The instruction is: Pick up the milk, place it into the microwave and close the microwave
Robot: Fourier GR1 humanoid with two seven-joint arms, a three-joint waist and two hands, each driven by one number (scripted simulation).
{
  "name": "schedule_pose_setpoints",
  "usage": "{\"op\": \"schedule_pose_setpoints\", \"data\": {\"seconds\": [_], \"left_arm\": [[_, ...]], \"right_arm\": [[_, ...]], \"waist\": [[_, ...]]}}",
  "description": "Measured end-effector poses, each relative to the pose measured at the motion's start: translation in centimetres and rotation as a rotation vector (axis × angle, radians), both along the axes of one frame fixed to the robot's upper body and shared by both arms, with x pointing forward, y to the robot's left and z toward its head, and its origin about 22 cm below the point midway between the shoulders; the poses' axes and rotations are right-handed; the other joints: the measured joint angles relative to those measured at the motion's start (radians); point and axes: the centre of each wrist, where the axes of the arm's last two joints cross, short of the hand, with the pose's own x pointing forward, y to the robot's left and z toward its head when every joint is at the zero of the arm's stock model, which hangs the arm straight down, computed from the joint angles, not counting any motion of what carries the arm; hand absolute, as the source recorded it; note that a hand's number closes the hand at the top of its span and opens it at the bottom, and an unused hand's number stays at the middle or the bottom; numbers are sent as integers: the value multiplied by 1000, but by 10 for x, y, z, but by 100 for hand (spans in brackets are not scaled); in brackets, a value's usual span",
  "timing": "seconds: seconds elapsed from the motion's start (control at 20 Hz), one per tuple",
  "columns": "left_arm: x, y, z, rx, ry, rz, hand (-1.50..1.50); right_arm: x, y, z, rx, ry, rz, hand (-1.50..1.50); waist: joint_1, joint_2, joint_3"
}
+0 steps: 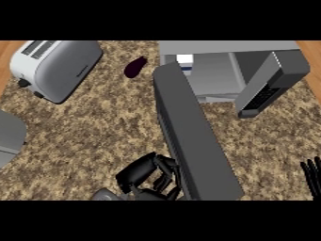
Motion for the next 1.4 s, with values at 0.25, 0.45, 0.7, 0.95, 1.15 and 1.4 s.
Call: {"op": "schedule_pose_setpoints", "data": {"seconds": [0.25, 0.45, 0.7, 0.95, 1.15, 1.4], "left_arm": [[-8, -32, -4, 23, 13, 3, 150], [-12, -52, -1, 52, 2, 37, 150], [-12, -67, 3, 72, -38, 108, 150], [-6, -78, 9, 84, -64, 177, 150], [2, -89, 20, 46, -77, 237, 150], [19, -98, 37, -6, -105, 313, 150]], "right_arm": [[4, 8, 31, 46, -52, 93, -150], [8, 18, 54, 73, -80, 168, -150], [15, 28, 83, 82, -124, 266, -150], [20, 39, 104, 84, -146, 362, -150], [22, 45, 118, 83, -159, 414, -150], [23, 50, 132, 87, -170, 437, -150]], "waist": [[-18, 3, -1], [-28, 7, 0], [-54, 12, -1], [-77, 19, -1], [-98, 25, -2], [-123, 32, -3]]}}
